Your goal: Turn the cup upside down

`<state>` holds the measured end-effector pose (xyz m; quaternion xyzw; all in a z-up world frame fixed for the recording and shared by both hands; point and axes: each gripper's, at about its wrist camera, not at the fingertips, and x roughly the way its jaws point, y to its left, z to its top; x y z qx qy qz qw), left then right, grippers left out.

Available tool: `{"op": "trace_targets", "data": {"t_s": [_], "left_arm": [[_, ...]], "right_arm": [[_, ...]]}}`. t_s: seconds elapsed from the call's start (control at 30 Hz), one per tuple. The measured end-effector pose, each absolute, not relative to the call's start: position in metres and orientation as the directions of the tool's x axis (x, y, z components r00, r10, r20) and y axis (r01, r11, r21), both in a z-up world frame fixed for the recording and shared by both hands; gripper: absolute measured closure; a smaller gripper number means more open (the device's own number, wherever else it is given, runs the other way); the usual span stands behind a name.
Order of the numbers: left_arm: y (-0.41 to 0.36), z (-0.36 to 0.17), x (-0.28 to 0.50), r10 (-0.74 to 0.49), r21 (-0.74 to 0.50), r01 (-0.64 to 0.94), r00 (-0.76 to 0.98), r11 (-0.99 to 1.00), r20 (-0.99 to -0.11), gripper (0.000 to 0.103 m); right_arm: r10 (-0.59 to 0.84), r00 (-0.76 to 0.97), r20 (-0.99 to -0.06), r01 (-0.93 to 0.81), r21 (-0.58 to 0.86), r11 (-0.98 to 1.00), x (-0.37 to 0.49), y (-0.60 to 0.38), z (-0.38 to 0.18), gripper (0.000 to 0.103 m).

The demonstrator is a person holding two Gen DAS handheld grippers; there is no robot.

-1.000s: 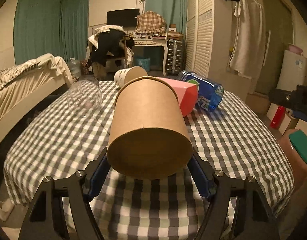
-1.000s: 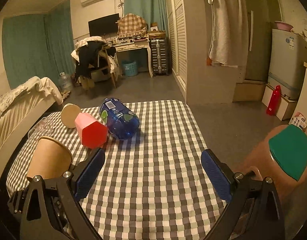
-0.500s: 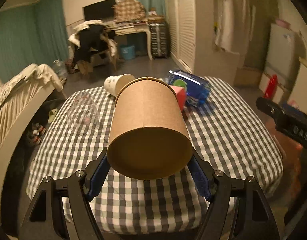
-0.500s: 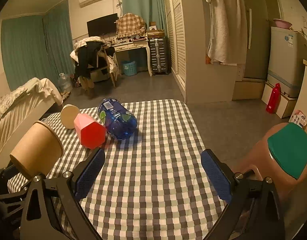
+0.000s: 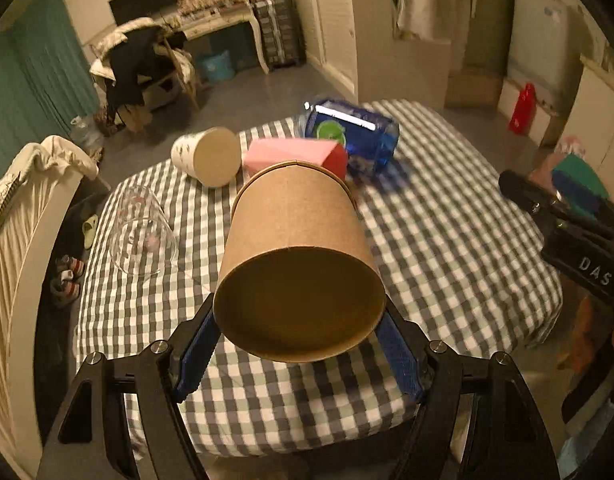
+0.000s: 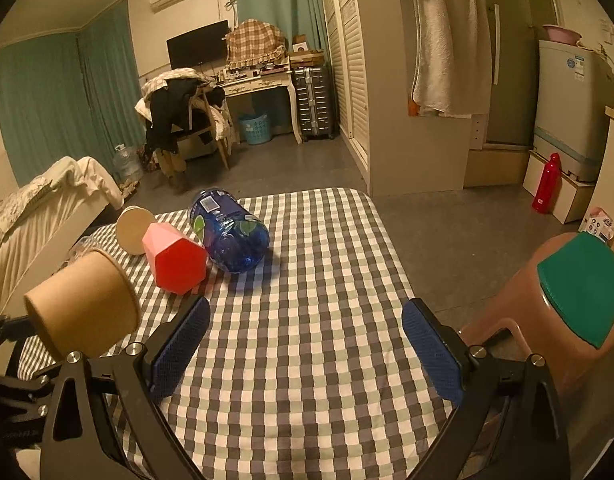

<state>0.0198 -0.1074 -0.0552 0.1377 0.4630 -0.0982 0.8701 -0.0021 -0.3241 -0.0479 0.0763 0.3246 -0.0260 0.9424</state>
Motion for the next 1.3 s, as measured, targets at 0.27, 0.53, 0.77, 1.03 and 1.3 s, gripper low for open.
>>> {"op": "trace_targets", "data": {"t_s": [0.27,0.53,0.77,1.03,1.3], "left_arm": [[-0.107,-0.046,0.026,-0.004,0.191,0.37,0.468,0.909,-0.884,0.026],[-0.111,-0.049,0.032,-0.01,0.213,0.362,0.524,0.907,-0.852,0.027],[-0.106,-0.035,0.038,-0.066,0.169,0.277,0.676,0.946,-0.734,0.027],[-0.101,-0.068,0.044,-0.092,0.085,0.195,0.745,0.977,-0.661,0.027],[-0.099,-0.073,0.032,-0.135,0.008,0.178,0.776,0.984,-0.617,0.025]], "right_arm": [[0.001,0.776,-0.631,0.125,0.155,0.98,0.003,-0.331,-0.051,0.006],[0.001,0.776,-0.631,0.116,0.144,0.983,0.003,-0.329,-0.051,0.006],[-0.006,0.771,-0.637,0.144,0.166,0.976,0.004,-0.337,-0.052,0.006],[-0.017,0.769,-0.639,0.135,0.137,0.981,0.004,-0.331,-0.052,0.006],[-0.012,0.774,-0.633,0.125,0.133,0.983,0.005,-0.329,-0.052,0.006]]}}
